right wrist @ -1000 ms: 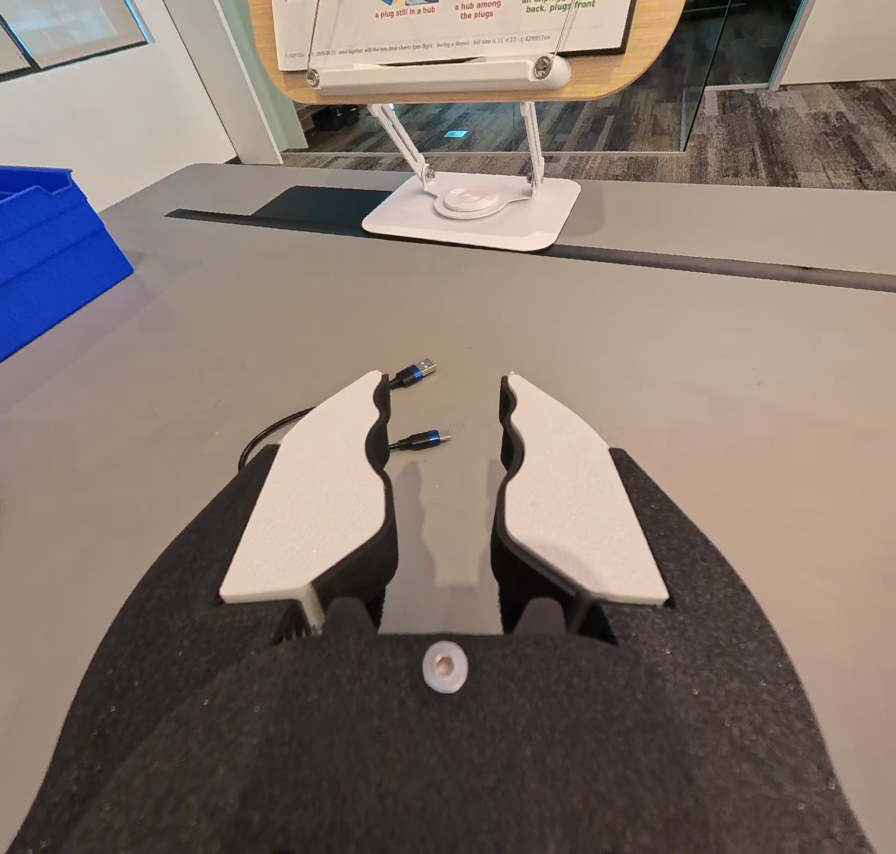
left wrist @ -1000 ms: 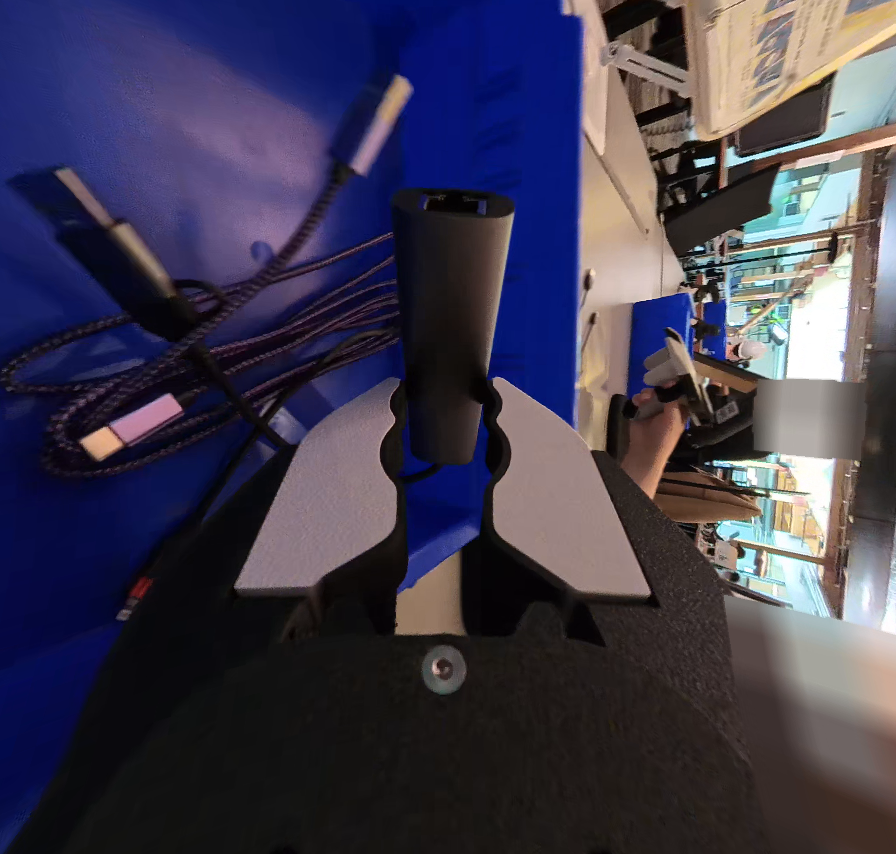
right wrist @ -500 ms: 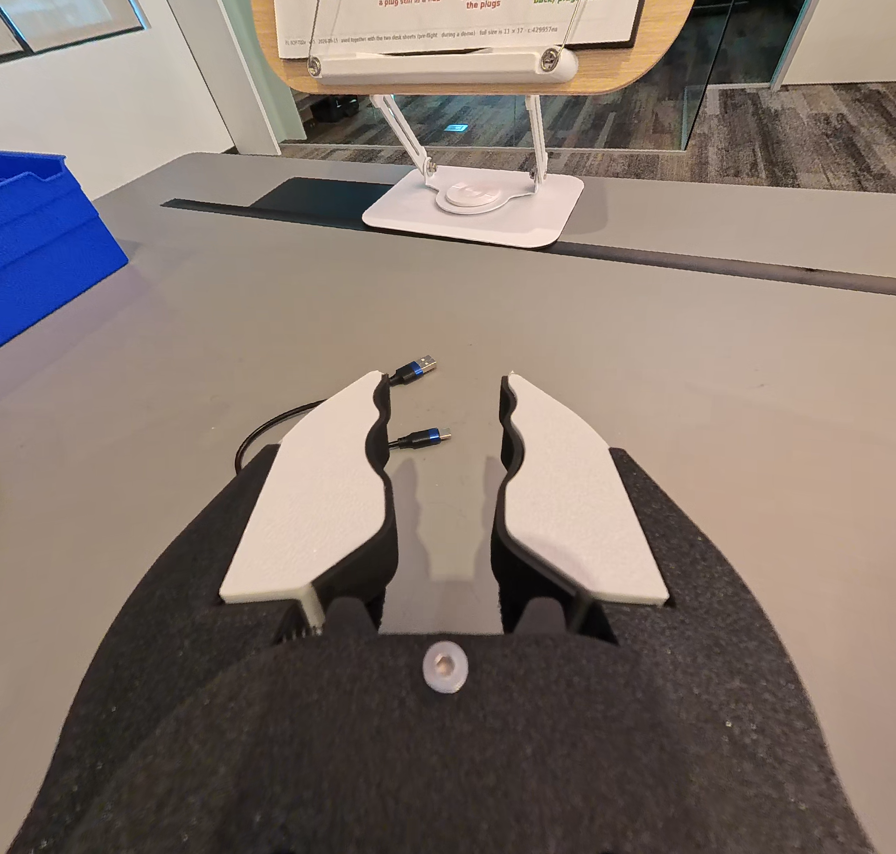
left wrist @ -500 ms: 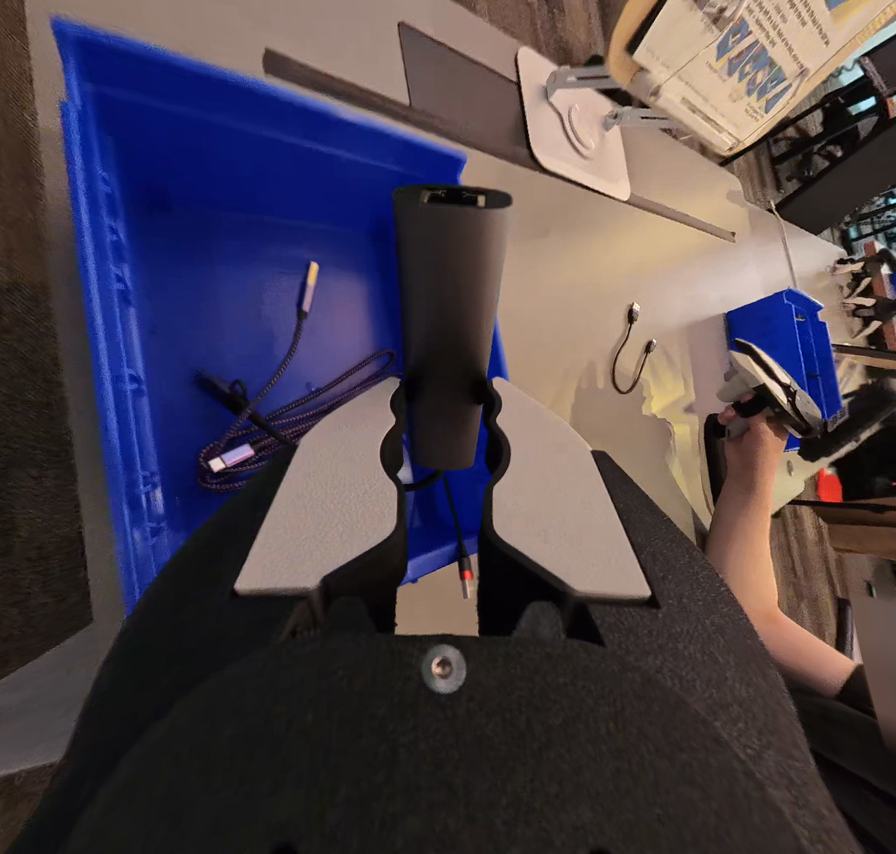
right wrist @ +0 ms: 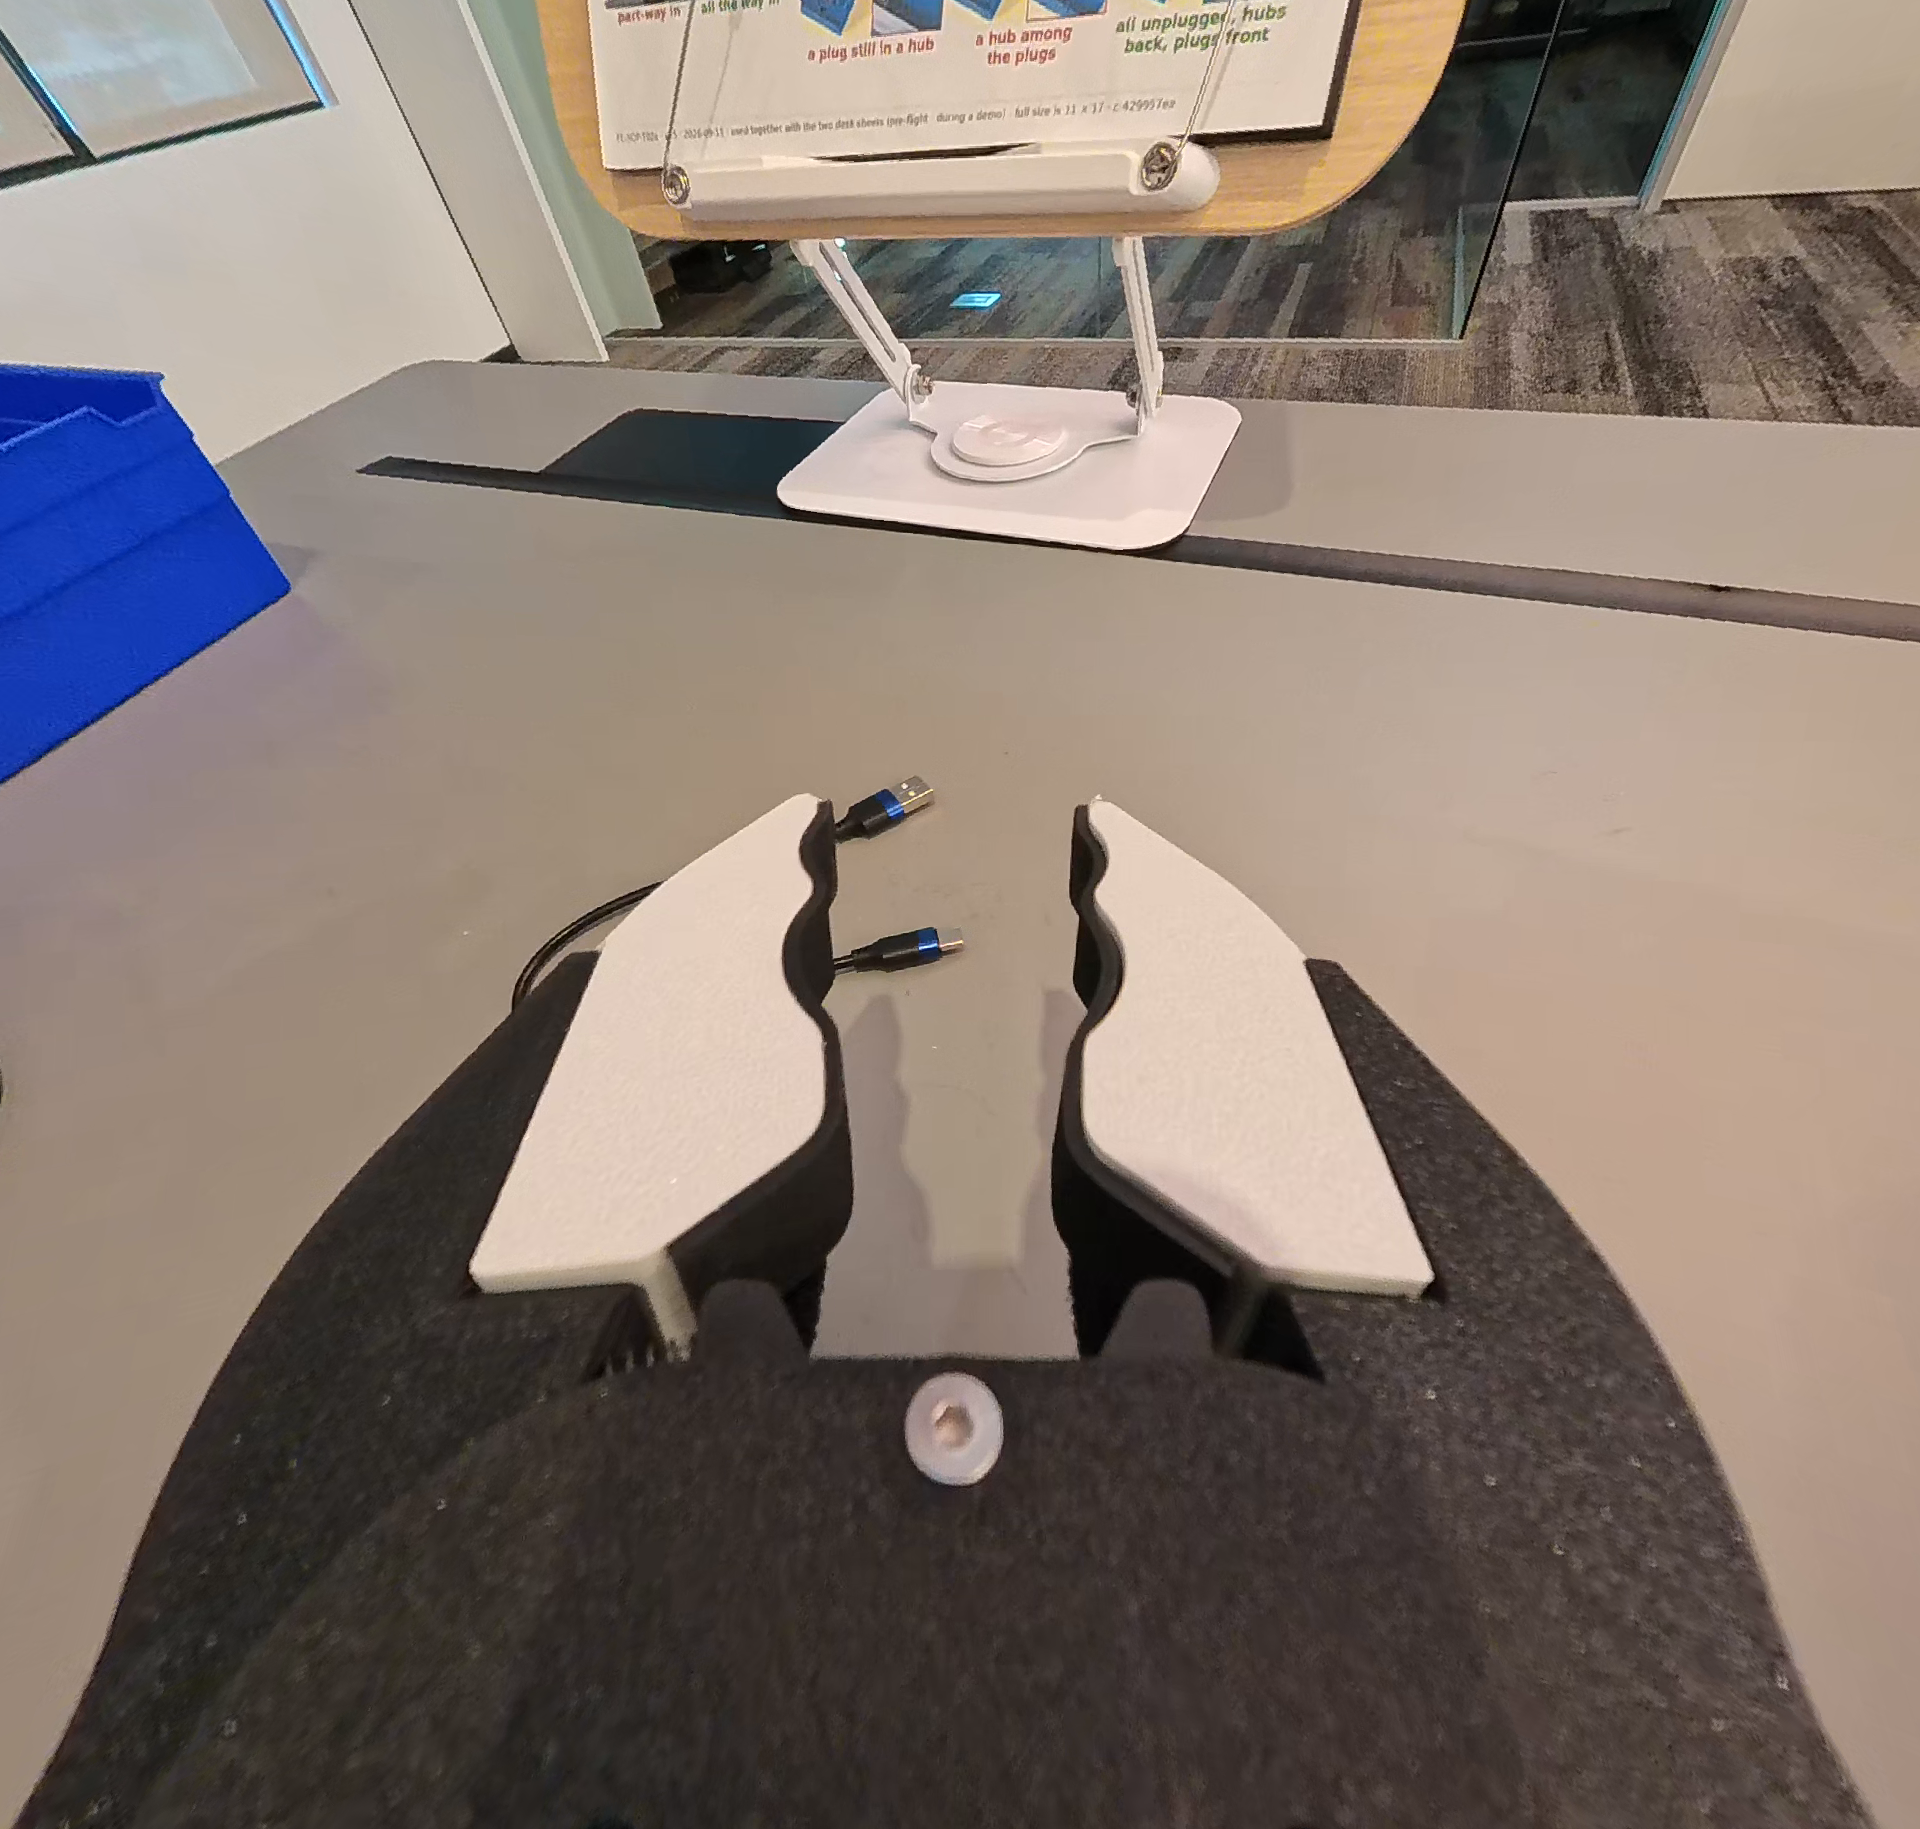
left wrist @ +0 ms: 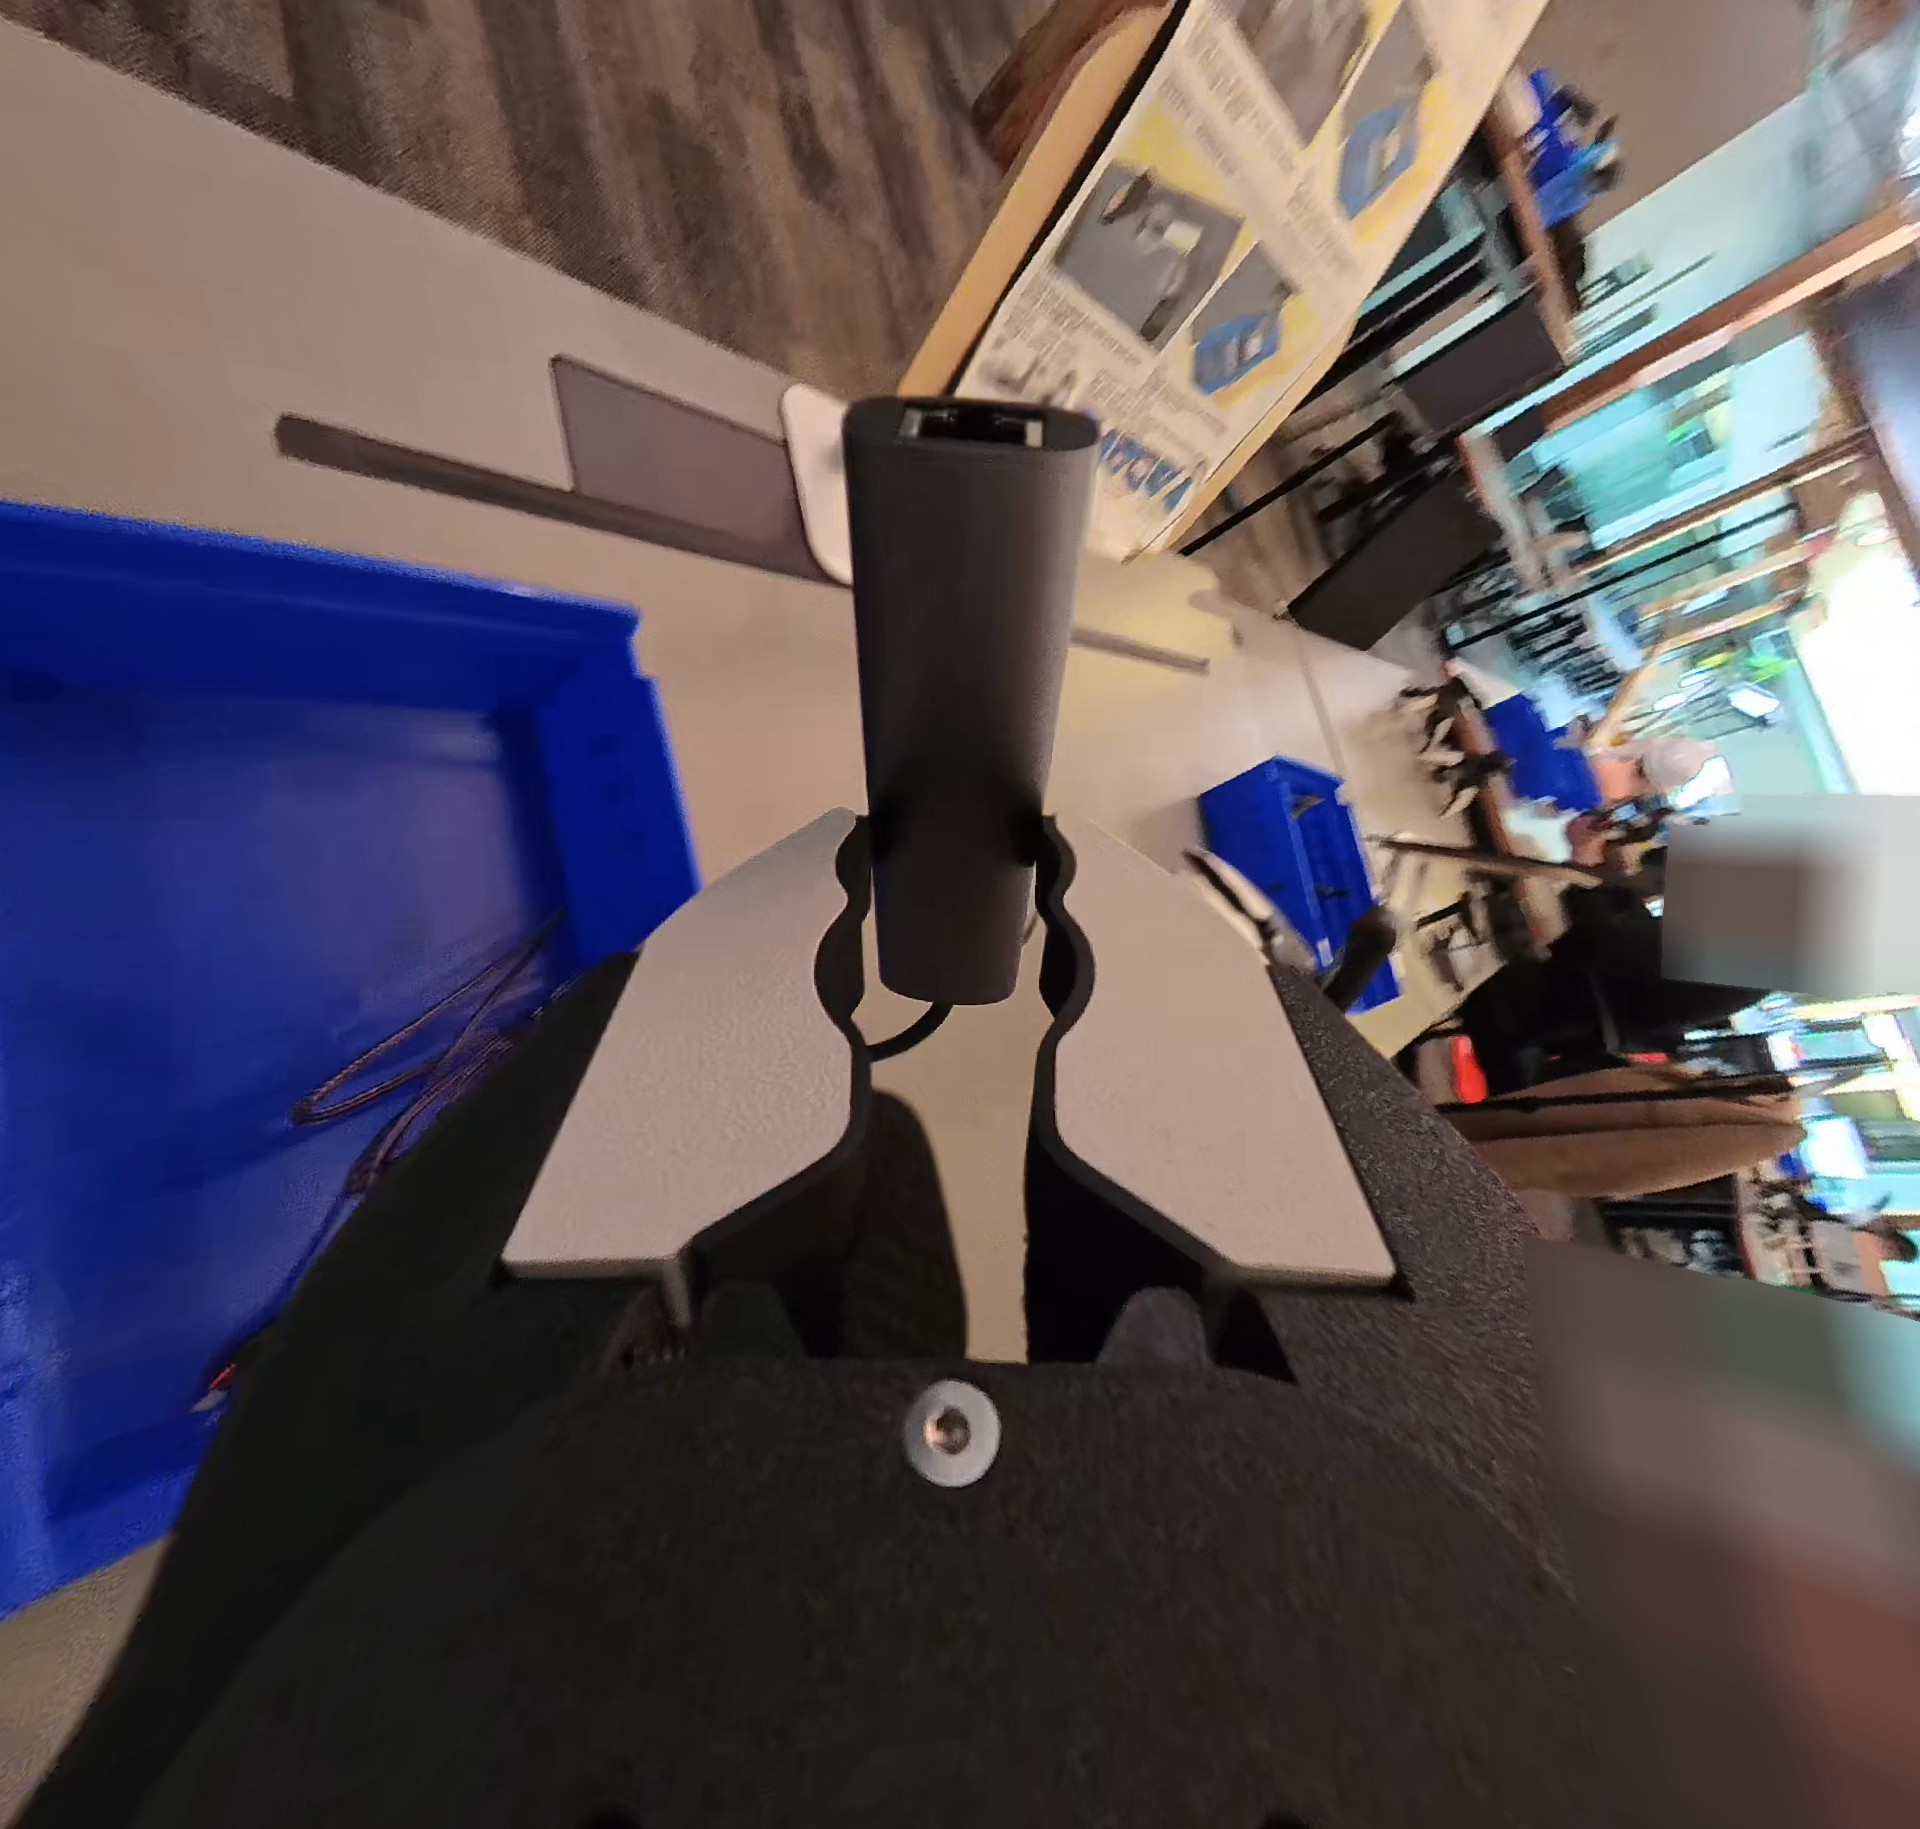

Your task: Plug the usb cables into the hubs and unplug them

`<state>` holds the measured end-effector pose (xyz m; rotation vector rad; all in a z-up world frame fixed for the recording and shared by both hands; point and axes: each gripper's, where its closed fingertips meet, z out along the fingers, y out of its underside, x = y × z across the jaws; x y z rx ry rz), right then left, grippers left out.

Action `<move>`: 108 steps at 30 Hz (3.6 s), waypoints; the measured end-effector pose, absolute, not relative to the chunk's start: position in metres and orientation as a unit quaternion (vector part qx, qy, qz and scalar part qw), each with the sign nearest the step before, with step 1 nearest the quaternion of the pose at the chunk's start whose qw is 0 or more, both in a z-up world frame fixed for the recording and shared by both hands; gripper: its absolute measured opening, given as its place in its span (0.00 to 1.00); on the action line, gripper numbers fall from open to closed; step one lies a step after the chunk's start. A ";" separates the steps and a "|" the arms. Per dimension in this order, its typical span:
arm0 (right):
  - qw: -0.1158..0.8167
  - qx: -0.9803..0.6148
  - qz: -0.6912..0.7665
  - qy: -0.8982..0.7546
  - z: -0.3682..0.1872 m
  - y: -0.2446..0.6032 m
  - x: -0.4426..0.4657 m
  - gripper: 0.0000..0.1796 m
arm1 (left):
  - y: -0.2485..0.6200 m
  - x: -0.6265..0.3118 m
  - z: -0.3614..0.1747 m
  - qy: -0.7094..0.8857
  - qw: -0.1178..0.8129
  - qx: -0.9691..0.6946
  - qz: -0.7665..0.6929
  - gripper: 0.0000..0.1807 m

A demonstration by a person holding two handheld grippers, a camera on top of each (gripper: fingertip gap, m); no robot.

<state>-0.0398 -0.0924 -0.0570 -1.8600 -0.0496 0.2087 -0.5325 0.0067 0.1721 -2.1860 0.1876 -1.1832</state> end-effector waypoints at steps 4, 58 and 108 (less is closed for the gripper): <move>0.595 -0.798 0.097 -0.014 -0.057 -0.093 -0.038 0.24 | 0.014 -0.514 0.158 0.045 0.307 -0.803 -0.508 0.17; 0.603 -0.793 0.088 -0.016 -0.052 -0.095 -0.032 0.24 | -0.069 -0.267 0.109 0.420 0.151 -0.841 -0.304 0.17; 0.543 -0.831 0.114 -0.019 -0.079 -0.092 -0.037 0.24 | -0.032 -0.183 -0.112 0.498 0.159 -0.838 -0.156 0.21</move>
